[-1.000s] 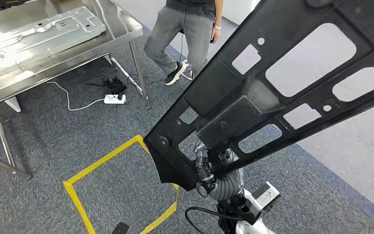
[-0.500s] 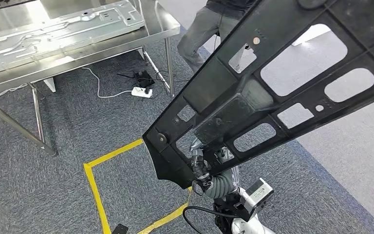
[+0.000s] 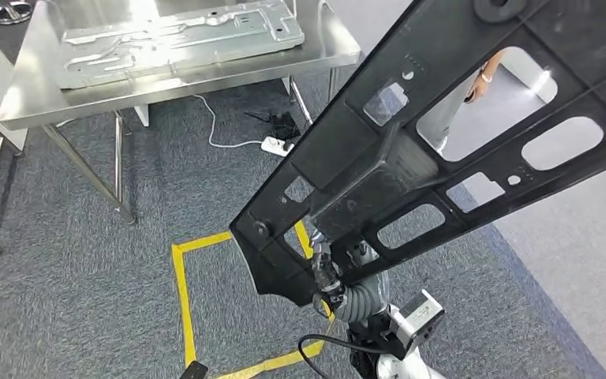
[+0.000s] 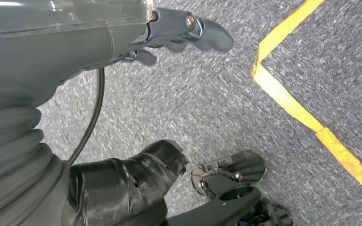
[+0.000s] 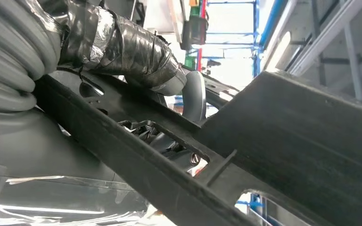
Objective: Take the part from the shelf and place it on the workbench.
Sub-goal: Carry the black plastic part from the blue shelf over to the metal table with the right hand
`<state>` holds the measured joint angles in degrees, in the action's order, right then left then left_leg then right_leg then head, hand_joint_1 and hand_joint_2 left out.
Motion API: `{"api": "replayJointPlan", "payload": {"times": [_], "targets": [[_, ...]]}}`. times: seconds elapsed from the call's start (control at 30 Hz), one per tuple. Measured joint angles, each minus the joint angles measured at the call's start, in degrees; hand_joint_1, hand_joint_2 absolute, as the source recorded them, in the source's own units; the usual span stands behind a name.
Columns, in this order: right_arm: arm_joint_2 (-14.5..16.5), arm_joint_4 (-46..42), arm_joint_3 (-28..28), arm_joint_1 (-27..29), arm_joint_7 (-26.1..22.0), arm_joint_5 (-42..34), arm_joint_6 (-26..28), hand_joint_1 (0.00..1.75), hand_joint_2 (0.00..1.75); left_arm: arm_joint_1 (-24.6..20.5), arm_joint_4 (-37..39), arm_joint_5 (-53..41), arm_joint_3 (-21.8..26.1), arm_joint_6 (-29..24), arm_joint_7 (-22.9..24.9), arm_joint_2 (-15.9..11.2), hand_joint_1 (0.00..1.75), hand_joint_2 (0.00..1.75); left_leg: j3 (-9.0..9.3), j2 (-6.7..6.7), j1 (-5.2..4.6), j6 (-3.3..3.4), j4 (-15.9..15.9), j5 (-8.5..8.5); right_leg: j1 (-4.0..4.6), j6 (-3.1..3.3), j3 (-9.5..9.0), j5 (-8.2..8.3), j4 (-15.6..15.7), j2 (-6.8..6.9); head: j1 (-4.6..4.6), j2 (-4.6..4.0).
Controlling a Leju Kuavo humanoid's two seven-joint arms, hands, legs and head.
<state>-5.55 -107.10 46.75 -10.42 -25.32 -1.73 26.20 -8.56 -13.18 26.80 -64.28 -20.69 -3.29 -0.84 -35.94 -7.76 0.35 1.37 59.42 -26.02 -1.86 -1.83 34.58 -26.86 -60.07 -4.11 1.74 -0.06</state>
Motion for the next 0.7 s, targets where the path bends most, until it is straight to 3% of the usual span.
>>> {"api": "replayJointPlan", "payload": {"times": [0.03, 0.1, 0.17, 0.23, 0.27, 0.3, 0.33, 0.4, 0.47, 0.5, 0.53, 0.6, 0.67, 0.7], "targets": [[0.04, 0.02, 0.00, -0.04, 0.00, 0.02, 0.01, 1.75, 1.75, 0.11, 0.00, 0.01, 0.00, -0.01, 0.00, -0.05, 0.00, 1.75, -0.09, 0.00, 0.11, -0.32, -0.02, 0.00, -0.01, 0.38, -0.22, 0.07, 0.26, 0.64, -0.03, -0.01], [0.20, 0.02, 0.00, -0.10, -0.02, 0.07, 0.05, 1.75, 1.75, 0.15, 0.00, 0.02, 0.00, 0.00, -0.01, -0.12, 0.00, 1.75, -1.11, 2.39, 0.00, -0.91, 2.06, -1.19, -0.22, 1.15, -0.86, 0.14, 0.88, 2.03, 0.35, -0.01], [0.33, 0.05, 0.00, -0.07, -0.03, 0.15, 0.18, 1.75, 1.75, -0.08, 0.00, 0.00, 0.00, 0.01, -0.03, -0.10, 0.00, 1.75, -4.26, 5.69, -0.02, -1.40, 8.21, -4.05, -0.11, 1.66, -1.36, -0.10, 1.14, 3.66, 0.75, -0.01], [0.34, 0.19, 0.00, -0.04, 0.00, 0.20, 0.46, 1.75, 1.75, -0.18, 0.00, -0.01, 0.00, -0.01, -0.05, -0.04, 0.00, 1.75, -7.44, 6.83, 0.27, -1.73, 13.88, -5.76, 0.02, 1.85, -1.72, -0.48, 1.13, 5.31, 0.80, -0.01], [0.34, 0.26, 0.00, -0.01, 0.02, 0.25, 0.62, 1.75, 1.75, -0.13, 0.00, 0.00, 0.00, -0.05, -0.06, -0.03, 0.00, 1.75, -7.78, 7.10, 0.37, -1.81, 14.23, -5.21, 0.04, 1.81, -1.94, -0.70, 1.12, 6.05, 0.81, -0.01], [0.36, 0.31, 0.00, 0.02, 0.03, 0.30, 0.76, 1.75, 1.75, -0.07, 0.00, 0.01, 0.00, -0.12, -0.09, -0.04, 0.00, 1.75, -7.01, 7.41, 0.43, -1.80, 12.51, -3.76, 0.04, 1.70, -2.21, -0.93, 1.12, 6.73, 0.80, -0.01], [0.38, 0.33, 0.00, 0.05, 0.03, 0.38, 0.86, 1.75, 1.75, -0.04, 0.00, 0.01, 0.00, -0.21, -0.12, -0.07, 0.00, 1.75, -5.31, 8.02, 0.43, -1.70, 9.12, -1.76, 0.03, 1.53, -2.57, -1.21, 1.12, 7.39, 0.81, -0.01], [0.43, 0.33, 0.00, 0.06, 0.03, 0.53, 0.91, 1.75, 1.75, -0.20, 0.00, 0.02, 0.00, -0.35, -0.18, -0.09, 0.00, 1.75, -1.80, 9.82, -0.01, -1.27, 2.41, 0.64, 0.27, 0.95, -3.22, -1.80, 1.10, 8.58, 0.81, -0.02], [0.43, 0.33, 0.00, 0.06, 0.01, 0.60, 0.96, 1.75, 1.75, -0.35, 0.00, 0.09, 0.00, -0.40, -0.18, -0.08, 0.00, 1.75, -0.61, 10.35, -0.51, -0.71, -0.03, 0.70, 0.61, 0.30, -3.70, -2.21, 1.30, 9.60, 0.75, -0.02], [0.43, 0.33, 0.00, 0.05, -0.03, 0.61, 1.04, 1.75, 1.75, -0.28, 0.00, 0.14, 0.00, -0.39, -0.16, -0.09, 0.00, 1.75, -0.63, 9.77, -0.57, -0.39, -0.20, 0.71, 0.70, -0.03, -3.94, -2.32, 1.47, 10.09, 0.73, -0.01], [0.45, 0.32, 0.00, 0.05, -0.13, 0.61, 1.18, 1.75, 1.75, -0.13, 0.00, 0.19, 0.00, -0.39, -0.12, -0.09, 0.00, 1.75, -0.49, 9.21, -0.42, -0.09, -0.43, 0.72, 0.66, -0.39, -4.13, -2.51, 1.60, 10.19, 0.68, -0.01], [0.49, 0.31, 0.00, 0.06, -0.67, 0.41, 1.62, 1.75, 1.75, 0.08, 0.00, 0.21, 0.00, -0.38, -0.05, -0.10, 0.00, 1.75, 0.07, 8.39, -0.11, 0.59, -1.04, 0.77, 0.49, -0.89, -3.58, -3.93, -0.24, 8.30, 0.52, -0.01], [0.52, 0.31, 0.00, 0.22, -1.77, -0.57, 1.93, 1.75, 1.75, -0.05, 0.00, 0.21, 0.00, -0.36, -0.03, -0.05, 0.00, 1.75, 0.52, 7.77, 0.02, 1.16, -1.31, 0.66, 0.46, -0.99, -0.44, -6.90, -6.44, 5.54, 0.22, -0.01], [0.52, 0.31, 0.00, 0.40, -2.34, -1.23, 1.99, 1.75, 1.75, -0.13, 0.00, 0.21, 0.00, -0.34, -0.03, -0.03, 0.00, 1.75, 0.61, 7.44, -0.03, 1.35, -1.30, 0.55, 0.53, -0.99, 1.73, -8.14, -10.12, 4.97, 0.13, -0.01]]}}
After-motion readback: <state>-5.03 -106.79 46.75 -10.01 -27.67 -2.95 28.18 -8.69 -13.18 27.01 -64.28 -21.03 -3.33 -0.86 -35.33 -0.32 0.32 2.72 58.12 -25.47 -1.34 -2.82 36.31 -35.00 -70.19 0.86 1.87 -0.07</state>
